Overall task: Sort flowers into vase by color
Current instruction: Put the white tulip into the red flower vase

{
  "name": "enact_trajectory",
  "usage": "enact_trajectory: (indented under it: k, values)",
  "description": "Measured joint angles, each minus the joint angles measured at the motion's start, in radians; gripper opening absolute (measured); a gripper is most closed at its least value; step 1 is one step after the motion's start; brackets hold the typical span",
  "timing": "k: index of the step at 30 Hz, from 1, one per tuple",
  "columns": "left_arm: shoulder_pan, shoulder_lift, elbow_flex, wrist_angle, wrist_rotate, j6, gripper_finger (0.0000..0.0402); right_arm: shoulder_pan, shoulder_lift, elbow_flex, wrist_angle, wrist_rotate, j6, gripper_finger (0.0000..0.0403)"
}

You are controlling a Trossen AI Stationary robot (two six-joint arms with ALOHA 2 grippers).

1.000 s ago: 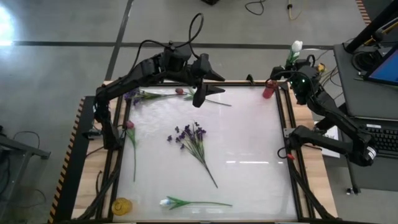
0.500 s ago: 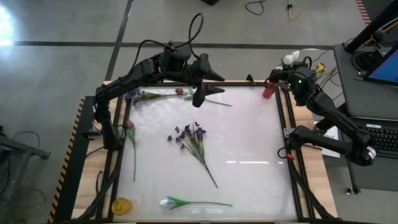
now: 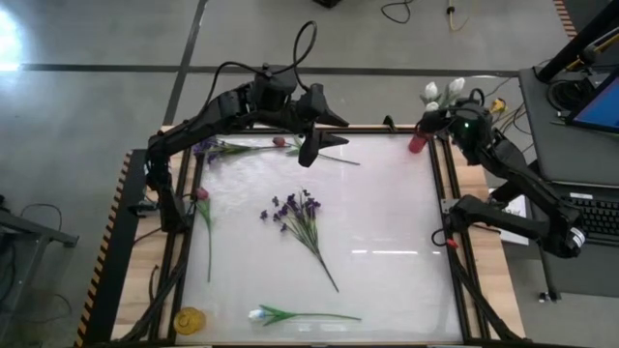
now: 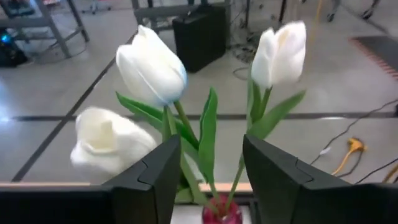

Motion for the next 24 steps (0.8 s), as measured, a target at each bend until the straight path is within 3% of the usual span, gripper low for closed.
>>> enact_trajectory:
  k: [15, 24]
  values:
    - [0.000, 0.000, 0.000, -0.020, 0.000, 0.004, 0.0194, 0.000, -0.003, 0.111, -0.169, -0.107, 0.036, 0.0210]
    - [0.000, 0.000, 0.000, -0.023, 0.000, 0.017, 0.0194, 0.000, -0.004, 0.168, -0.295, -0.190, 0.180, 0.0217]
